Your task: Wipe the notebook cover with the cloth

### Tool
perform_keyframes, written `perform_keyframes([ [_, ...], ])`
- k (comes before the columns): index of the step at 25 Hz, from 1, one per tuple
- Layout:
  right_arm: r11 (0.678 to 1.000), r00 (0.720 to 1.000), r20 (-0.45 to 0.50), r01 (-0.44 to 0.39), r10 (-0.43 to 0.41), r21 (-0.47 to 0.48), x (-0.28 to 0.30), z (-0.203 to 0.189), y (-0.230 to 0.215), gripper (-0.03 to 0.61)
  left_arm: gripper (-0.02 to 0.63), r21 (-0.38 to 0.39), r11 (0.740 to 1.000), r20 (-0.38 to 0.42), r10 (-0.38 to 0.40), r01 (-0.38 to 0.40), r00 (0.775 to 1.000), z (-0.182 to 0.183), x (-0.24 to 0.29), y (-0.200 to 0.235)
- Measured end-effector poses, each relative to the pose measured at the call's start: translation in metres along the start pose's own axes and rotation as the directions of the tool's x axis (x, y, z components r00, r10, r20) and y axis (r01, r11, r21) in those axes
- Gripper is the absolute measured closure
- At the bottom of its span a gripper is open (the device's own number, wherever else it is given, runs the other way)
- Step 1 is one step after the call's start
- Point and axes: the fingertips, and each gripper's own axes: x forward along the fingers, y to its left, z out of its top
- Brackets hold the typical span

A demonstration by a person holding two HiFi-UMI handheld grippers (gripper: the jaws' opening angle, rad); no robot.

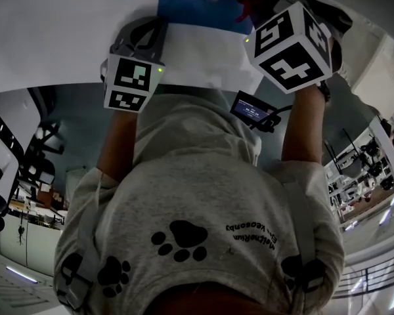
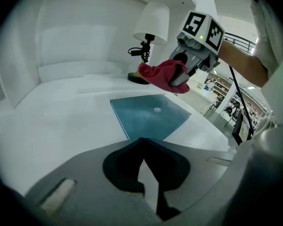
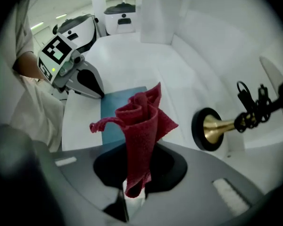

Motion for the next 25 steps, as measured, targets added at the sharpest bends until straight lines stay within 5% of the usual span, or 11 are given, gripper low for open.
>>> perform_keyframes([
  [10,0.978,0.994,0.065,-0.076,0.09,-0.195,0.024,0.088,0.05,0.525,0.618,-0.016,1.0,0.011,0.007,-0.007,1.0,0.003,-0.004,-0.004],
  [25,0.935,0.989,-0.029,-0.147,0.146,-0.324,0.065,0.123,0.076,0.525,0.618,-0.051,0.999,0.018,-0.002,0.003,1.0,0.0,-0.003,-0.006],
])
